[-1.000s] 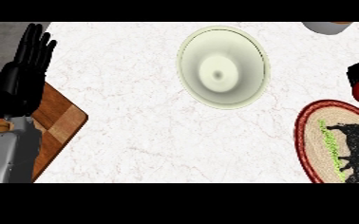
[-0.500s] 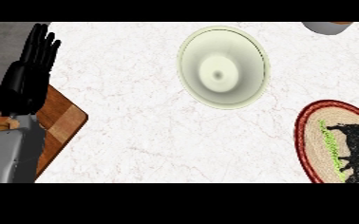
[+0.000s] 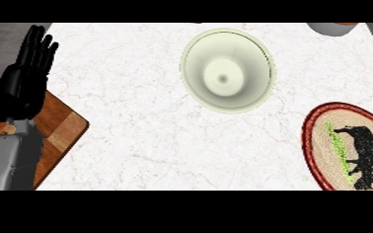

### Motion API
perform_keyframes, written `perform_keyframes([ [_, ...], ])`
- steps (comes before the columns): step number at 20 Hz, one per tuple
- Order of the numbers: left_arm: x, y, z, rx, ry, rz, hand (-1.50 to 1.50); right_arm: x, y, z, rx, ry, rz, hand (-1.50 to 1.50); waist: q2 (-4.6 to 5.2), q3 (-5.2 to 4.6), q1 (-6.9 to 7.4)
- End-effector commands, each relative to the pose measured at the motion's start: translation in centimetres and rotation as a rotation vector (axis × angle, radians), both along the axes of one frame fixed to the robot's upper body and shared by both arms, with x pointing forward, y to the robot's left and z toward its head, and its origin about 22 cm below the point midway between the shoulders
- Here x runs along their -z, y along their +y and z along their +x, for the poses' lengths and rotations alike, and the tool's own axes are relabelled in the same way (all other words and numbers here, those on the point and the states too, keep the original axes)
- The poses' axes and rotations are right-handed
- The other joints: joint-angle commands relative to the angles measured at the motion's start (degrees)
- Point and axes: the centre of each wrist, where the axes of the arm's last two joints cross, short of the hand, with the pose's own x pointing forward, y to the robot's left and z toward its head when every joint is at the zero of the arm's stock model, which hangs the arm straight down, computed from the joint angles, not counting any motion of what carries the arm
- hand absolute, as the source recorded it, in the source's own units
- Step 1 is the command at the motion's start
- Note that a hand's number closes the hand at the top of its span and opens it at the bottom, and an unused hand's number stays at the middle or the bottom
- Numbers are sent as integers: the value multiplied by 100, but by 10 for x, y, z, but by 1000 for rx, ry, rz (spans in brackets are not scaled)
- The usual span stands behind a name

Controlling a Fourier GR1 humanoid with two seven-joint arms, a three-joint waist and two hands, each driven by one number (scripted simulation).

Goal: Pick the tomato from the placemat and place it in the bowl

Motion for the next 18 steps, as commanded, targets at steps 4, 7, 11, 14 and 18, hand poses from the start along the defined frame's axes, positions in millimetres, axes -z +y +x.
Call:
perform_keyframes([
  [4,3,5,0,-19,30,-10,0,-30,39,28,-288,102,254,150,-91,-21,-137],
  [7,6,6,-2,-4,28,-20,0,-37,58,39,-305,144,265,150,-67,-22,-91],
  [11,15,6,-9,-19,27,14,0,-50,99,58,-355,198,263,150,-110,-27,-162],
  [14,8,16,-10,-23,37,-4,0,-55,128,69,-365,242,230,150,-154,-28,-265],
  [18,10,16,-11,-58,29,5,0,-39,168,83,-410,298,175,150,-154,-26,-336],
])
